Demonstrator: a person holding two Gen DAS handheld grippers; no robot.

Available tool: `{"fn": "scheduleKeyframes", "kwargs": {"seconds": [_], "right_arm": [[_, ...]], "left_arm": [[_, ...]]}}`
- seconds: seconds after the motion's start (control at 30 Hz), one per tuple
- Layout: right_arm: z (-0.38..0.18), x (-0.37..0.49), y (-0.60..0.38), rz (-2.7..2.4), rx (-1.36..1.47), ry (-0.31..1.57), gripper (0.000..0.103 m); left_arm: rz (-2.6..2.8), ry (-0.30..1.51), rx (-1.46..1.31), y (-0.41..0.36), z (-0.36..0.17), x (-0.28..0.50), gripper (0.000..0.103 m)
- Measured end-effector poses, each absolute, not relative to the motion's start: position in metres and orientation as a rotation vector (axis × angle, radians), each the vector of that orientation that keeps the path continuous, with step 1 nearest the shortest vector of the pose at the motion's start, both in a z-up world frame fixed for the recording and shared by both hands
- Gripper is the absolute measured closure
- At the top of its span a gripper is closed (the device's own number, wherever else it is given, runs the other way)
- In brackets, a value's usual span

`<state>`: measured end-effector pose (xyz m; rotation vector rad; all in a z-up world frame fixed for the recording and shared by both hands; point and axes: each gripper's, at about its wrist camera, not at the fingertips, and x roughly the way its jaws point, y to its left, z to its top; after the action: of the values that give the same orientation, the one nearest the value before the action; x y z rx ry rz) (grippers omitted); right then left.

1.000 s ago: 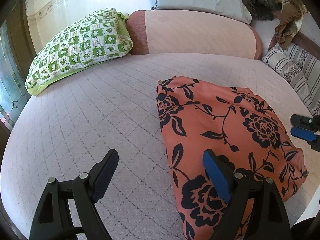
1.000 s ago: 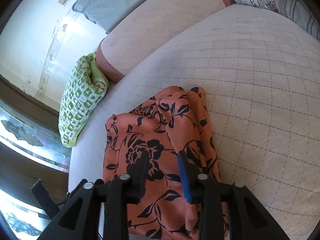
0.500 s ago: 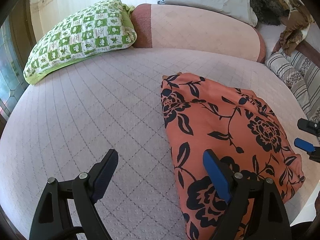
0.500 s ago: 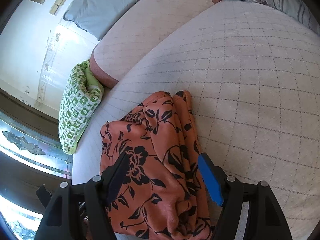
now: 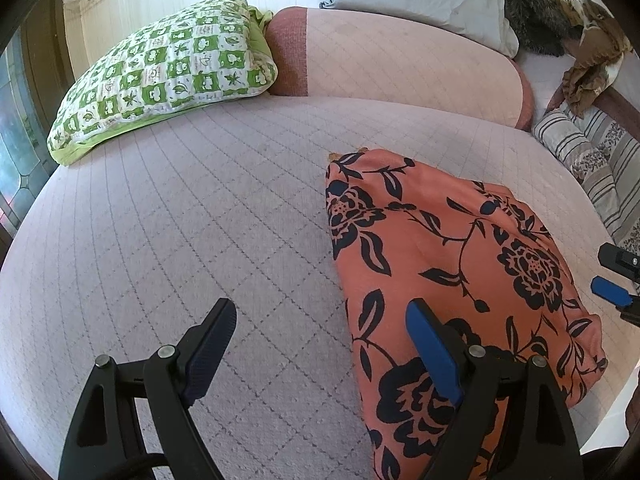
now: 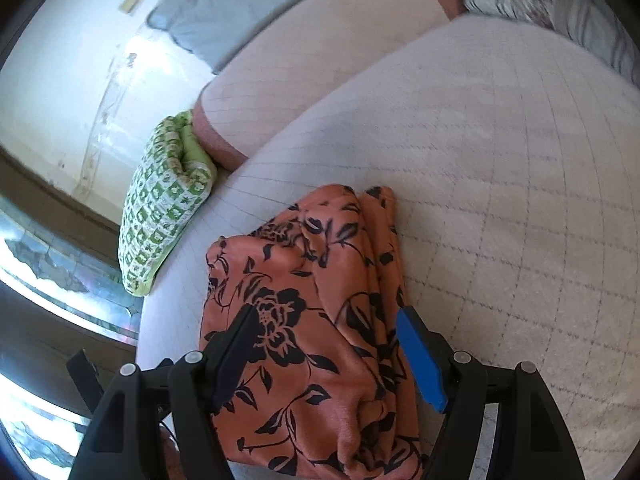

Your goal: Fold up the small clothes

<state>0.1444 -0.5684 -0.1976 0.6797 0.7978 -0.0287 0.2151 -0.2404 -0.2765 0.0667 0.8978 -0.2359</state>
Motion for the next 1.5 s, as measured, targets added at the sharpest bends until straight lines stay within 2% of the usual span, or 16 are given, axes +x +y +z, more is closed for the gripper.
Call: {"fn": "scheduleKeyframes", "kwargs": {"seconds": [0.2,0.4,0.57,1.03,1.4,1.5], "right_arm": [[-0.214,0.151,-0.575,-0.052,0.713,0.886,0.028],[-0.201,0.144,-0.571,-0.046,0.672,0.812,0.028],[-0.213,0.154,-0.564,-0.058,0.646,0.899,0.028],[-0.232,0.161,-0.58,-0.004,0.743,0.94,0.028],[-0.248,0.163,-0.598,0.047,0.818,0.983,0.028],[-0.256,0.165,-0.604,0.091,0.873,1.003,0.028]], "left_arm": [[-0.232,0.903,0.055,-0.237,-0.277,0.217,0.016],[-0.229,0.9,0.056,-0.238,-0.277,0.216,0.016],[-0.235,0.918,0.055,-0.239,-0.28,0.217,0.016],[-0.381,0.969,-0.125,-0.228,-0.279,0.222,0.016],[-0.642,1.215,-0.411,-0.219,-0.312,0.247,0.016],[-0.689,1.235,-0.407,-0.228,-0.316,0.246,0.016]]}}
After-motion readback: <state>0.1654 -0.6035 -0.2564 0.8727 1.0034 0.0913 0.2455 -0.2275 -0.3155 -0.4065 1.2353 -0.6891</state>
